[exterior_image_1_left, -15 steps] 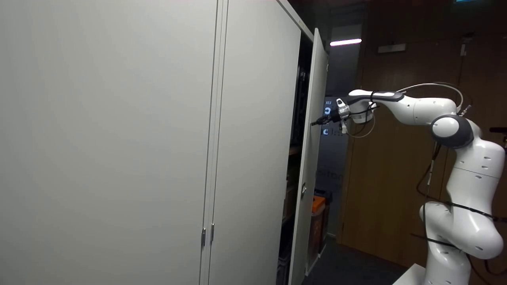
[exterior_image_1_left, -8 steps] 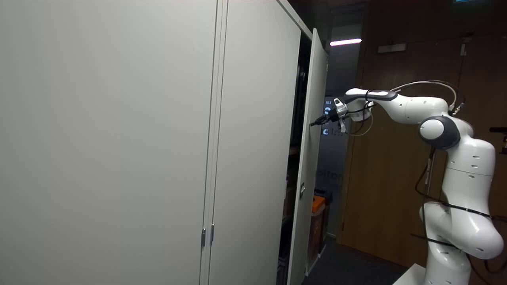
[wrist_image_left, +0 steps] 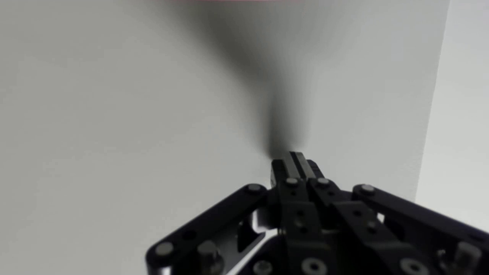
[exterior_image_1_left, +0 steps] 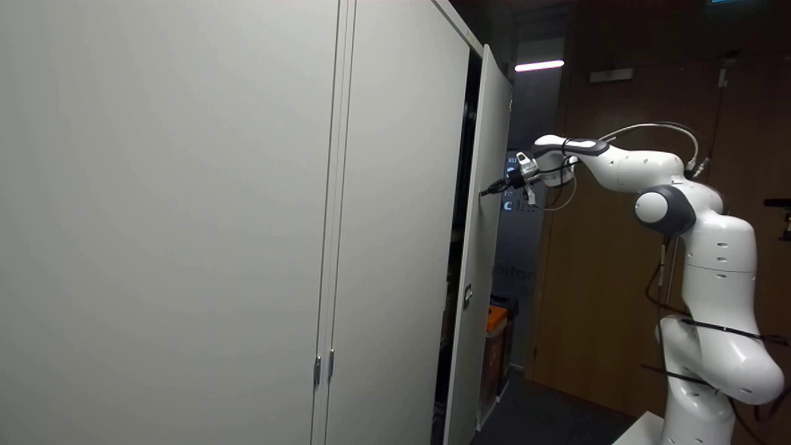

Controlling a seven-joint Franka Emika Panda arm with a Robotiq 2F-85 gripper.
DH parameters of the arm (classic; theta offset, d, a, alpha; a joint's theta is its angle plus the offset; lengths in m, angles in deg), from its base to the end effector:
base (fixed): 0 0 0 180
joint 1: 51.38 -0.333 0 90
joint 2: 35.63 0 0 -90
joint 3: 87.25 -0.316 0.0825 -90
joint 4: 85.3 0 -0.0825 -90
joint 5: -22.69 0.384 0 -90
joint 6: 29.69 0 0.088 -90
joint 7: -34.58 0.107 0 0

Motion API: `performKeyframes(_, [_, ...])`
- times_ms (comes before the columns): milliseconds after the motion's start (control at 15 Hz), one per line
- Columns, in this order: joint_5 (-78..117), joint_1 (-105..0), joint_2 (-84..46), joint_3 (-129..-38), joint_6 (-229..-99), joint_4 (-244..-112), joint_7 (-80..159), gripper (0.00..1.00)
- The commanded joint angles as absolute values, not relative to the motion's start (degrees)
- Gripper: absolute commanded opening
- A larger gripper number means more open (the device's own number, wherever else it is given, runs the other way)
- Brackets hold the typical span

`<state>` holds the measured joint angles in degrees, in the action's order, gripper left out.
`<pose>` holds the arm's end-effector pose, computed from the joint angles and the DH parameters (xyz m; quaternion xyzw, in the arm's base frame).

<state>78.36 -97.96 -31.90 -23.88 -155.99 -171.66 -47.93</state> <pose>0.5965 -0.1261 0.7251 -0.7824 -0.3519 -0.5115 0.0494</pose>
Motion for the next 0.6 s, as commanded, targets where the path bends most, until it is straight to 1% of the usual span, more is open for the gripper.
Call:
performKeyframes(0, [83.93, -94.68, -26.35, -23.69, -151.77, -166.82, -49.08, 0.0])
performKeyframes(200, [87.21, -92.14, -23.54, -24.35, -149.92, -164.78, -49.08, 0.0])
performKeyframes(267, [84.28, -83.45, -25.47, -35.36, -151.87, -164.61, -48.0, 0.0])
performKeyframes(333, [84.57, -80.94, -24.75, -37.77, -151.85, -163.73, -48.2, 0.0])
performKeyframes(400, [88.72, -84.82, -21.95, -31.5, -149.65, -162.26, -49.47, 0.0])
performKeyframes(467, [86.15, -74.31, -23.66, -44.57, -151.79, -161.96, -48.84, 0.0])
performKeyframes(533, [86.29, -71.92, -22.9, -46.86, -151.72, -160.89, -48.68, 0.0])
